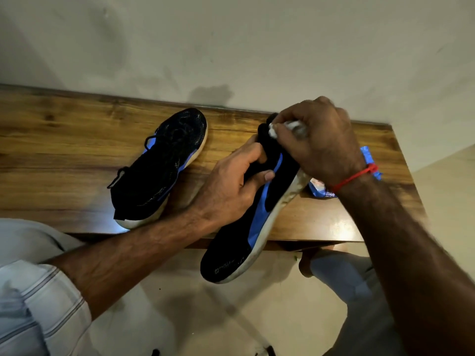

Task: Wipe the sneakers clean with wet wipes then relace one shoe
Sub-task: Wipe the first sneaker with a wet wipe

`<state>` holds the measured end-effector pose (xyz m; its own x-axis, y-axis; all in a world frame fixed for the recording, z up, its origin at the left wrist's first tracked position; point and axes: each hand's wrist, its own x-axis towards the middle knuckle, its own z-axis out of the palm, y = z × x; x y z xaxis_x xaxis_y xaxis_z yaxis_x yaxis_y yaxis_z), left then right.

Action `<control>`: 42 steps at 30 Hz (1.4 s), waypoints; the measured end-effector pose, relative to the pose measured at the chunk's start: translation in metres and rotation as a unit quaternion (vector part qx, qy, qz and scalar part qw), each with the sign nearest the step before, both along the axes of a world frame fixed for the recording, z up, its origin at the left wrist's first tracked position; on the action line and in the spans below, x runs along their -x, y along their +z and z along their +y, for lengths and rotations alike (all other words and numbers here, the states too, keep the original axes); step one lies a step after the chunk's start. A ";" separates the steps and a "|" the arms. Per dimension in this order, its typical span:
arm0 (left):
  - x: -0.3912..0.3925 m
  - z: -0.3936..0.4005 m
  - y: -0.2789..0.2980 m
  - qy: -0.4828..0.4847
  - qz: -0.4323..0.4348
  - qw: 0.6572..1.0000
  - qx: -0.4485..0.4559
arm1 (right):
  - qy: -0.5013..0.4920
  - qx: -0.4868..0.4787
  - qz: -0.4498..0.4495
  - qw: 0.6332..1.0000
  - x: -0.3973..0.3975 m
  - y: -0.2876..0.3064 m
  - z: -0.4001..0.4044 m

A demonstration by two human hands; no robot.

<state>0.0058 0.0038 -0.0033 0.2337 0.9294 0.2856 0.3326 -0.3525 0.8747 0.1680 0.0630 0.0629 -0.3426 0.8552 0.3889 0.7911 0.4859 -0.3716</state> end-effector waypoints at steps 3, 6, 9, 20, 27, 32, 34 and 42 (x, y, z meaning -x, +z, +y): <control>0.003 0.001 -0.002 0.005 -0.008 1.000 0.015 | 0.034 0.010 -0.009 0.999 0.009 -0.003 -0.009; 0.000 -0.001 0.000 -0.001 -0.005 1.000 0.006 | -0.025 0.009 -0.007 1.000 -0.003 -0.007 0.008; -0.003 -0.001 0.000 -0.012 -0.006 1.000 0.007 | -0.044 0.008 -0.004 0.999 -0.006 -0.006 0.011; 0.001 -0.003 -0.003 -0.010 -0.018 0.999 0.034 | -0.095 0.038 -0.006 0.995 -0.032 -0.003 0.019; 0.001 -0.006 -0.002 -0.021 -0.024 0.999 0.013 | -0.135 0.073 0.119 0.981 -0.036 0.004 0.004; 0.001 -0.005 -0.003 -0.002 -0.011 1.000 0.017 | -0.008 0.033 0.067 0.997 0.004 -0.003 -0.015; 0.003 -0.003 -0.003 0.006 -0.014 0.999 0.028 | 0.018 0.028 0.041 0.999 0.006 -0.004 -0.013; 0.003 -0.003 -0.005 -0.005 -0.018 0.999 0.028 | -0.030 0.024 0.010 0.999 -0.001 -0.013 0.002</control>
<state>0.0032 0.0005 -0.0086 0.2332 0.9419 0.2416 0.2975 -0.3056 0.9045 0.1691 0.0646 0.0501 -0.2828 0.8915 0.3539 0.8099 0.4196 -0.4099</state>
